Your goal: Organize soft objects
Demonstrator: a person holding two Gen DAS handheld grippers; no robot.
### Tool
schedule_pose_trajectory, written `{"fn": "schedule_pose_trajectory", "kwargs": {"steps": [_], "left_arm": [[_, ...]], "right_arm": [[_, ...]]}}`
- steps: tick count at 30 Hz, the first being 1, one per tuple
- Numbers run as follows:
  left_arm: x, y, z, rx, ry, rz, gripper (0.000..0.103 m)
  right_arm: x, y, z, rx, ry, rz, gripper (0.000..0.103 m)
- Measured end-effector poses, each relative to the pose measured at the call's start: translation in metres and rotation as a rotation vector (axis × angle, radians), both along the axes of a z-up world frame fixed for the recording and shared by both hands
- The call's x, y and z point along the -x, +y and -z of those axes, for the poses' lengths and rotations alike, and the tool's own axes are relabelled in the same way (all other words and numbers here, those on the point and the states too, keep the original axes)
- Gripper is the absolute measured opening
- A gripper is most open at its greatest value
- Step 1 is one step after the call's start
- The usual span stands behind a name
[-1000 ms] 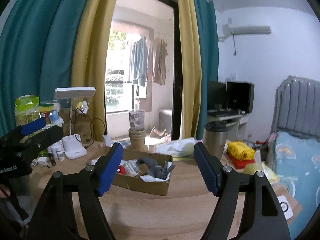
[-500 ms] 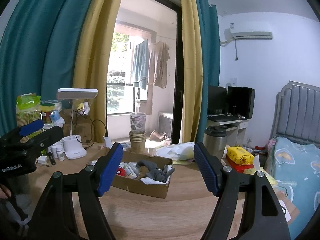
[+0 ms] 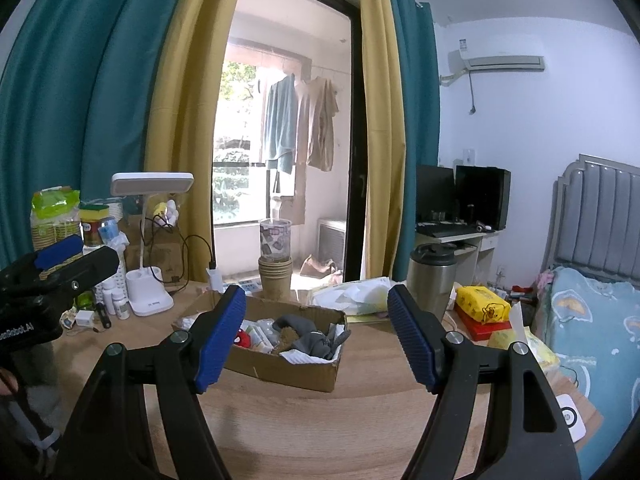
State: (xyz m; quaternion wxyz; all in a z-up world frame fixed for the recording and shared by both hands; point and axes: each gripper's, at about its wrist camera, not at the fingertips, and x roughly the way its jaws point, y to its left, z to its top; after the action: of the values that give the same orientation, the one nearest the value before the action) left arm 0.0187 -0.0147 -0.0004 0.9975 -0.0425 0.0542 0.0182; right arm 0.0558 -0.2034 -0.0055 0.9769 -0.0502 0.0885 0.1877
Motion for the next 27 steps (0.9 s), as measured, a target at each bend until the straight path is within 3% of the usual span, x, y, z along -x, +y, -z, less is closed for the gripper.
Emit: {"fn": "schedule_pose_trajectory", "kwargs": {"steps": [27], "left_arm": [[0.0013, 0.0014, 0.0011, 0.0, 0.001, -0.005, 0.1]], "right_arm": [[-0.0017, -0.0038, 0.002, -0.001, 0.016, 0.0, 0.076]]}}
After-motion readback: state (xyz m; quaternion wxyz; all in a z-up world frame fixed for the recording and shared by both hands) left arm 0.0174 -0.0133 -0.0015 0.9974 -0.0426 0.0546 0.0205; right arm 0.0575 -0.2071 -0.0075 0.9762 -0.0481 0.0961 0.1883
